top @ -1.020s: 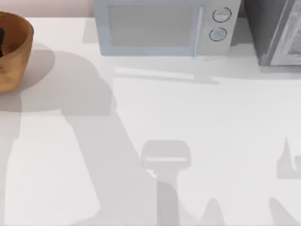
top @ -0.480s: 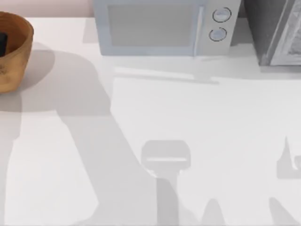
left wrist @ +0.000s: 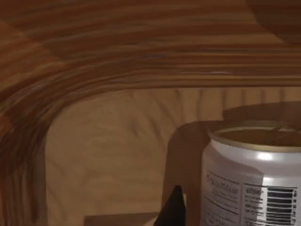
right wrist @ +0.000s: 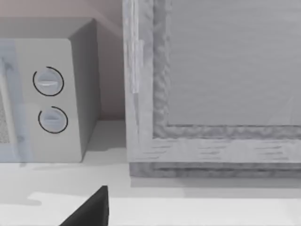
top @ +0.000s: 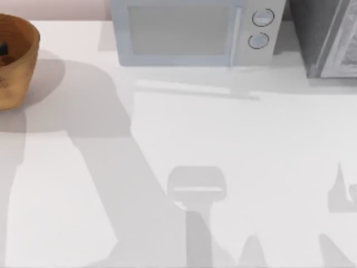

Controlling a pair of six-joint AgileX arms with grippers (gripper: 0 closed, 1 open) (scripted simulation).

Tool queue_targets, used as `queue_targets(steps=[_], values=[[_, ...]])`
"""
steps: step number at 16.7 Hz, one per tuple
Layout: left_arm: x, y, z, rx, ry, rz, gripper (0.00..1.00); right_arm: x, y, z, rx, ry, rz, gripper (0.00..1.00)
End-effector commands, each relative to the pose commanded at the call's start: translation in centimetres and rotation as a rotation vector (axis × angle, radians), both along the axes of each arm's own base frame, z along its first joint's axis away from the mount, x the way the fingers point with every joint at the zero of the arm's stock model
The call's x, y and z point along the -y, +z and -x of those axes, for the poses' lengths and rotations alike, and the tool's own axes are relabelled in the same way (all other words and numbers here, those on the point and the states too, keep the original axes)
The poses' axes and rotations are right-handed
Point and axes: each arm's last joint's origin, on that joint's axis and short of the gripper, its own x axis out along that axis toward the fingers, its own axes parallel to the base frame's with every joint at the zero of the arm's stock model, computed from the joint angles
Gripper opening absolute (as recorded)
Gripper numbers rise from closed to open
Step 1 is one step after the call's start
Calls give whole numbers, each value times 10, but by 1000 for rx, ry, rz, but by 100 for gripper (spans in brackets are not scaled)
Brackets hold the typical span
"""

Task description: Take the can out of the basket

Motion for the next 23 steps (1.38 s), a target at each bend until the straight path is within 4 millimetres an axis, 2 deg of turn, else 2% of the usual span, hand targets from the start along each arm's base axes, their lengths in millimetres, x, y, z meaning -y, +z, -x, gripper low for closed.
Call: queue_targets(steps=[4, 12, 13, 16, 19, 21, 23], values=[[0, 0, 0, 0, 0, 0, 2, 0, 0, 0, 0, 0, 0, 100], [0, 0, 0, 0, 0, 0, 0, 0, 0, 0, 0, 0, 0, 100], [-1, 20, 4, 31, 7, -8, 0, 0, 0, 0, 0, 0, 0, 100], [1, 25, 5, 46, 7, -14, 0, 0, 0, 0, 0, 0, 0, 100], [11, 48, 15, 111, 9, -34, 0, 0, 0, 0, 0, 0, 0, 100], [20, 73, 29, 177, 11, -52, 0, 0, 0, 0, 0, 0, 0, 100], [32, 105, 55, 261, 14, -72, 0, 0, 0, 0, 0, 0, 0, 100]])
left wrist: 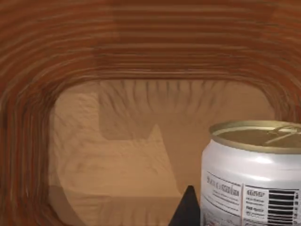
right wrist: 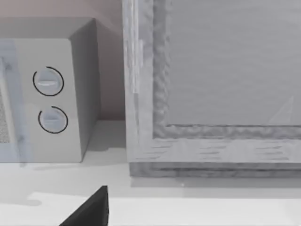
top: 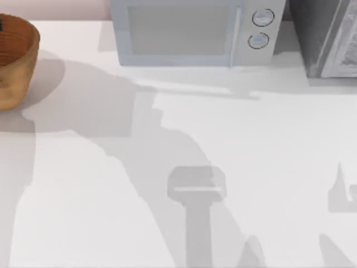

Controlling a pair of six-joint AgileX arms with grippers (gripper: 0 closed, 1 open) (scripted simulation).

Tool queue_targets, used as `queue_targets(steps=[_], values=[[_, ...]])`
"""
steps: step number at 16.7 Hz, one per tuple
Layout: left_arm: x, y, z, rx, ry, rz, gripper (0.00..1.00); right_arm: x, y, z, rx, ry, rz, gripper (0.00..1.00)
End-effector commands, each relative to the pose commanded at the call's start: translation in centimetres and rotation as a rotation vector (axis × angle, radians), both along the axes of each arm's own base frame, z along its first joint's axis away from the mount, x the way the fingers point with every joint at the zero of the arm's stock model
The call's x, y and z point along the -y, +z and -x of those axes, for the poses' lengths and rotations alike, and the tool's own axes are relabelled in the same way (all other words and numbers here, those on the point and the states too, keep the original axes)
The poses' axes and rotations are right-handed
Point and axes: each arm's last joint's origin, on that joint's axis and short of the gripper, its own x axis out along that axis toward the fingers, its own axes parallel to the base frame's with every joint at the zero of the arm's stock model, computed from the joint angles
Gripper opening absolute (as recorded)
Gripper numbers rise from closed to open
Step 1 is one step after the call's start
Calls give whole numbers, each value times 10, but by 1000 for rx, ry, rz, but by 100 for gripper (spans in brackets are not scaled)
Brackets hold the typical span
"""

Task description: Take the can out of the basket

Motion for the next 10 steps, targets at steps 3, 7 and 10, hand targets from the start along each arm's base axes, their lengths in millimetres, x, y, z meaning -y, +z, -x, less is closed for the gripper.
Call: queue_targets(steps=[3, 7, 10], values=[[21, 48, 60, 156, 4, -30, 0, 0, 0, 0, 0, 0, 0, 100], [50, 80, 167, 399, 9, -59, 0, 0, 0, 0, 0, 0, 0, 100], [67, 65, 245, 592, 14, -69, 0, 0, 0, 0, 0, 0, 0, 100]])
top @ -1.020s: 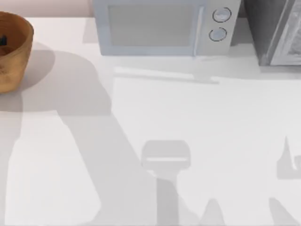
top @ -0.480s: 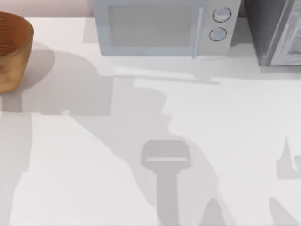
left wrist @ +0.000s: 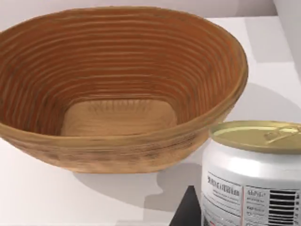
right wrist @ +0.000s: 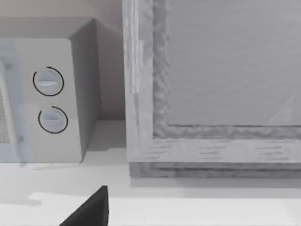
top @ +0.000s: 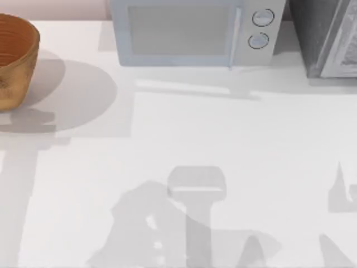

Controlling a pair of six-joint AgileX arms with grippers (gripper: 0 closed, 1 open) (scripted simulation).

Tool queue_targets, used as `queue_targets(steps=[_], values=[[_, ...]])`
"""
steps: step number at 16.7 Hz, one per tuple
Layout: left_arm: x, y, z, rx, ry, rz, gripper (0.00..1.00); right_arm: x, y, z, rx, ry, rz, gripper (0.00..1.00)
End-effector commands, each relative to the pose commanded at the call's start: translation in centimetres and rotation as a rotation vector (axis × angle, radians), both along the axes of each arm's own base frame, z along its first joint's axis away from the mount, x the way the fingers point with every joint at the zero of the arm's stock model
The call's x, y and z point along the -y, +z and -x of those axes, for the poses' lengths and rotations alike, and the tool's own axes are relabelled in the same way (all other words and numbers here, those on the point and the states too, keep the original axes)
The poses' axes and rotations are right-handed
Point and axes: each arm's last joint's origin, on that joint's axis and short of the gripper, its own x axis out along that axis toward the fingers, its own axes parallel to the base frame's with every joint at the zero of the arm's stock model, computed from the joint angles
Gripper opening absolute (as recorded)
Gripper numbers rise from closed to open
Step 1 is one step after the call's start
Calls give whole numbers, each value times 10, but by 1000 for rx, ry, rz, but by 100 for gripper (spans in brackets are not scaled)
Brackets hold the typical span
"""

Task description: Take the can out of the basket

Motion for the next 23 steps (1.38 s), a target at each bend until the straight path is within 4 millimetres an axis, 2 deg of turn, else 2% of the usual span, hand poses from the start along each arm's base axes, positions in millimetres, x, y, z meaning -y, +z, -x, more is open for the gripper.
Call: queue_targets(steps=[3, 5, 8, 11, 13, 20, 23], values=[[10, -40, 56, 183, 1, 2, 0, 0, 0, 0, 0, 0, 0, 100], [14, -72, 77, 288, 1, 9, 0, 0, 0, 0, 0, 0, 0, 100], [17, -113, 90, 415, 0, 27, 0, 0, 0, 0, 0, 0, 0, 100], [19, -136, 92, 497, -1, 42, 0, 0, 0, 0, 0, 0, 0, 100], [19, -141, 92, 518, -2, 46, 0, 0, 0, 0, 0, 0, 0, 100], [19, -142, 92, 511, 0, 43, 0, 0, 0, 0, 0, 0, 0, 100], [22, -128, 89, 520, -57, 55, 0, 0, 0, 0, 0, 0, 0, 100]])
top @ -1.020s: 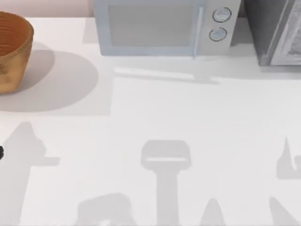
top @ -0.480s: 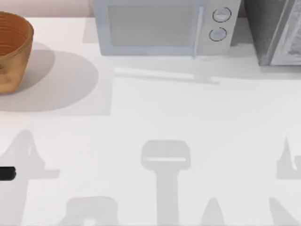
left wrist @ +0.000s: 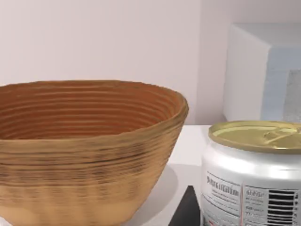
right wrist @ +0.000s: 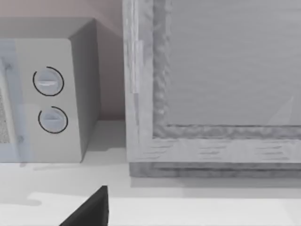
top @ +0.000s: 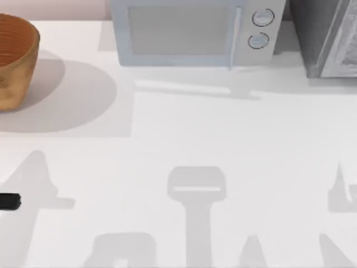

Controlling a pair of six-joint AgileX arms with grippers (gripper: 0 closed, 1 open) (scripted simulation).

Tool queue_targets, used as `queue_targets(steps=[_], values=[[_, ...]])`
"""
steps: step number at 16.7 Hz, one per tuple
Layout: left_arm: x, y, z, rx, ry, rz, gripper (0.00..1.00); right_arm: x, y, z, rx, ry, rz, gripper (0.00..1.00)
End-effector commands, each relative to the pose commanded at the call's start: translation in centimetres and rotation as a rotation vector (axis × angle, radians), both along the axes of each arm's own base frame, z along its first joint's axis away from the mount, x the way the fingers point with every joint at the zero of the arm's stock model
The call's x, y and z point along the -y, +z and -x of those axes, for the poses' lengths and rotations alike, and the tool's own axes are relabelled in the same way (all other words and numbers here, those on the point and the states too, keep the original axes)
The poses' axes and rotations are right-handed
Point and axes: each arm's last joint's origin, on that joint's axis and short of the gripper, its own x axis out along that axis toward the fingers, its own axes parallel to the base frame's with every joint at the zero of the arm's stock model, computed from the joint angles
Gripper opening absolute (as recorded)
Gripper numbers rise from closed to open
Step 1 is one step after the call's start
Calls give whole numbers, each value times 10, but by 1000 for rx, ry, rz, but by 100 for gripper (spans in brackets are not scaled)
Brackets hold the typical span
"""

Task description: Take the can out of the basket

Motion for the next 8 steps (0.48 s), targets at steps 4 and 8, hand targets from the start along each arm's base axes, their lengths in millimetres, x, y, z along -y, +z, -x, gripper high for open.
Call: queue_targets(steps=[4, 8], values=[[8, 32, -12, 23, -139, -4, 0, 0, 0, 0, 0, 0, 0, 100], [18, 62, -35, 42, -288, -9, 0, 0, 0, 0, 0, 0, 0, 100]])
